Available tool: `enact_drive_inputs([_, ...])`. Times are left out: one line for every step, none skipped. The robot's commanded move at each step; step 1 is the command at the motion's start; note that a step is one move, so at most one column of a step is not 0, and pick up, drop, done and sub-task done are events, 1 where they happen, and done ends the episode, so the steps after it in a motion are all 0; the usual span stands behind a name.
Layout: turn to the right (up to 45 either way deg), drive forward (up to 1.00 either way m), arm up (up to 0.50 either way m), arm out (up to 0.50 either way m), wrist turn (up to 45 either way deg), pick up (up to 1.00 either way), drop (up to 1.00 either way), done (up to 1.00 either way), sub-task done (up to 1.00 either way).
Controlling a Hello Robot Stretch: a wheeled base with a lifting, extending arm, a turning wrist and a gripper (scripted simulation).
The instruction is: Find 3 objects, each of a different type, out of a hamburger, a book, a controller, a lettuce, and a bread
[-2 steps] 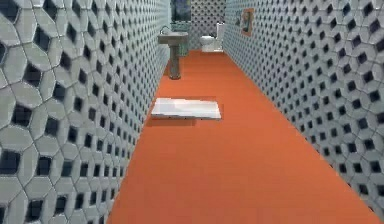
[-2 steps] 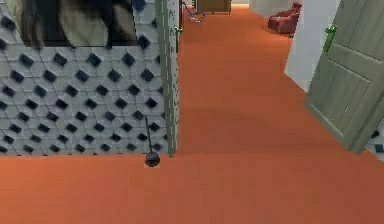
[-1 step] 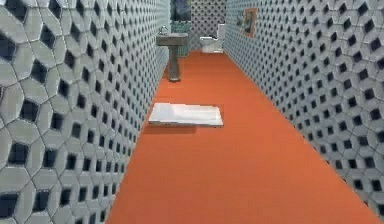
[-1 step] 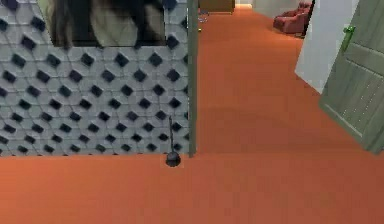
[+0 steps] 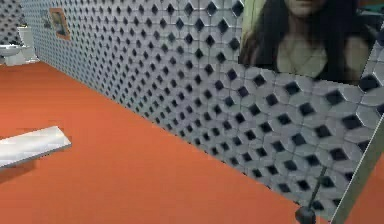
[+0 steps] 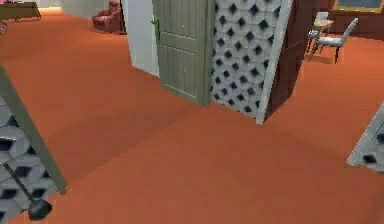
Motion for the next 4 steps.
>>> enact_drive_inputs([42.0,0.0,0.0,0.0,0.0,0.0,0.0,0.0,0.0])
enact_drive_inputs([0.0,0.15,0.0,0.0,0.0,0.0,0.0,0.0,0.0])
enact_drive_inputs([-45.0,0.0,0.0,0.0,0.0,0.0,0.0,0.0,0.0])
enact_drive_inputs([-42.0,0.0,0.0,0.0,0.0,0.0,0.0,0.0,0.0])
